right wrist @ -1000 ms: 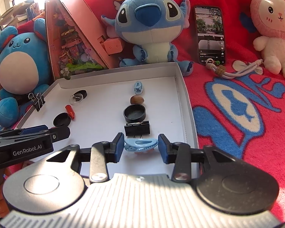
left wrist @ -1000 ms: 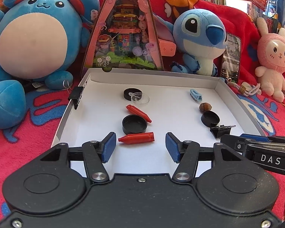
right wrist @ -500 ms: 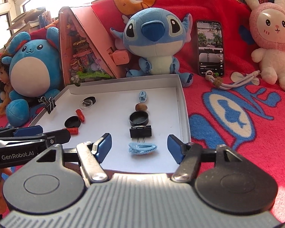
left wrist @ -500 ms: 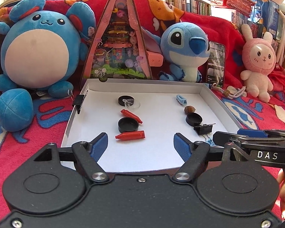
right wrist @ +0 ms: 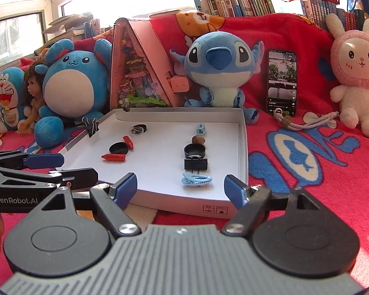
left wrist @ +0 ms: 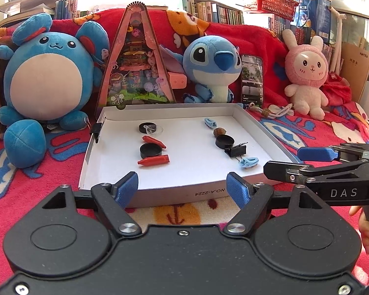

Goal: Organize rigid objects
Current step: 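Grasp the brown nut with the left tool while the right tool grasps the black cap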

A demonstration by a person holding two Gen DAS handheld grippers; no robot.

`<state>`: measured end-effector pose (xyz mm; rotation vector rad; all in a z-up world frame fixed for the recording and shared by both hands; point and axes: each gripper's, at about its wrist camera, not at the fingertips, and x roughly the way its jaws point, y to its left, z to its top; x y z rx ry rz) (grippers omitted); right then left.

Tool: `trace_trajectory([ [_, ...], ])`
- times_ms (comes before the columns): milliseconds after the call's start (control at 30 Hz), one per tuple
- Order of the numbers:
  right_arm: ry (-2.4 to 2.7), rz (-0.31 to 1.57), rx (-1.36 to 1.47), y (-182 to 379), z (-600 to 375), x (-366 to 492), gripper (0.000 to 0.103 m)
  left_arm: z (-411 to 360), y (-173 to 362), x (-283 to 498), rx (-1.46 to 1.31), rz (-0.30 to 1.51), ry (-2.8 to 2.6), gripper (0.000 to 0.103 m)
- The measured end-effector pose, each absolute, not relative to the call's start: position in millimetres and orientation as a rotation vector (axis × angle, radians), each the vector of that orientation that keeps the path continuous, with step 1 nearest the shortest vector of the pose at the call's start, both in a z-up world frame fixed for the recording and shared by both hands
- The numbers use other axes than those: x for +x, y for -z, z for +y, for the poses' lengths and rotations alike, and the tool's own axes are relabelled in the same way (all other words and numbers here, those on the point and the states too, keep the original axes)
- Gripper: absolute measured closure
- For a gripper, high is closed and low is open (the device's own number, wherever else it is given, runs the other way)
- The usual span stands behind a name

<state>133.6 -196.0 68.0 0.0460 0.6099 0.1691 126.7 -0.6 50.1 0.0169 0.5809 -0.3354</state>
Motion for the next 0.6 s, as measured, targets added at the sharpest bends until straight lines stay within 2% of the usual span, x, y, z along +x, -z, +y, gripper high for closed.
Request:
trace_trajectory([
  [600,-0.205,0.610,-0.063,-58.6,-201.7,91.7,0.015,8.1,-36.7,85.3,0.012,0.641,0.393,0.025],
])
